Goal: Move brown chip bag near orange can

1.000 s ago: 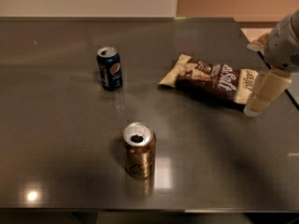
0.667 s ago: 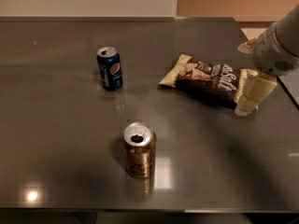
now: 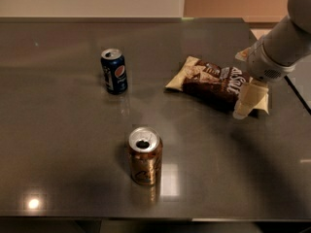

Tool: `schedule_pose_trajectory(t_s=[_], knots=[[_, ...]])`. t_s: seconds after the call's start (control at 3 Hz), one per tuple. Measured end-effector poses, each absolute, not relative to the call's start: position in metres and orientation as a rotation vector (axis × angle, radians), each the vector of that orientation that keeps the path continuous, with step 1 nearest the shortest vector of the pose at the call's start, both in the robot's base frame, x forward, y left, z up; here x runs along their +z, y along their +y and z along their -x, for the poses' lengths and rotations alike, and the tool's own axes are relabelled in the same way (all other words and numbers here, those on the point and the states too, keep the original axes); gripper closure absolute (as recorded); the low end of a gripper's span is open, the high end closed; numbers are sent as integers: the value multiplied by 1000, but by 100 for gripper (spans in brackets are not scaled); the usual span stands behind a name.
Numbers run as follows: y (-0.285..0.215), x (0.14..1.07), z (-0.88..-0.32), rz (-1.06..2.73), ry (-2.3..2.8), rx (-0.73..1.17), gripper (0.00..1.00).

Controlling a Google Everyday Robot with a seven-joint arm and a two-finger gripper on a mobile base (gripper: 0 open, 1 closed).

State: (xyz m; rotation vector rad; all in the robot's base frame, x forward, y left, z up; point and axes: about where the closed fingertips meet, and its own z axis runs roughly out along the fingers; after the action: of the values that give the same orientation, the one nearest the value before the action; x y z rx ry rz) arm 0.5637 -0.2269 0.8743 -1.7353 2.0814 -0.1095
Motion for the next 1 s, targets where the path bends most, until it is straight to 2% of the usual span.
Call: schedule_pose_trajectory(t_s=[0.33, 0.67, 1.0], knots=[[-225, 861, -575, 1742, 2093, -100, 0], [-224, 858, -582, 1729, 2114, -88, 18], [-225, 861, -584, 1722, 2117, -80, 41]])
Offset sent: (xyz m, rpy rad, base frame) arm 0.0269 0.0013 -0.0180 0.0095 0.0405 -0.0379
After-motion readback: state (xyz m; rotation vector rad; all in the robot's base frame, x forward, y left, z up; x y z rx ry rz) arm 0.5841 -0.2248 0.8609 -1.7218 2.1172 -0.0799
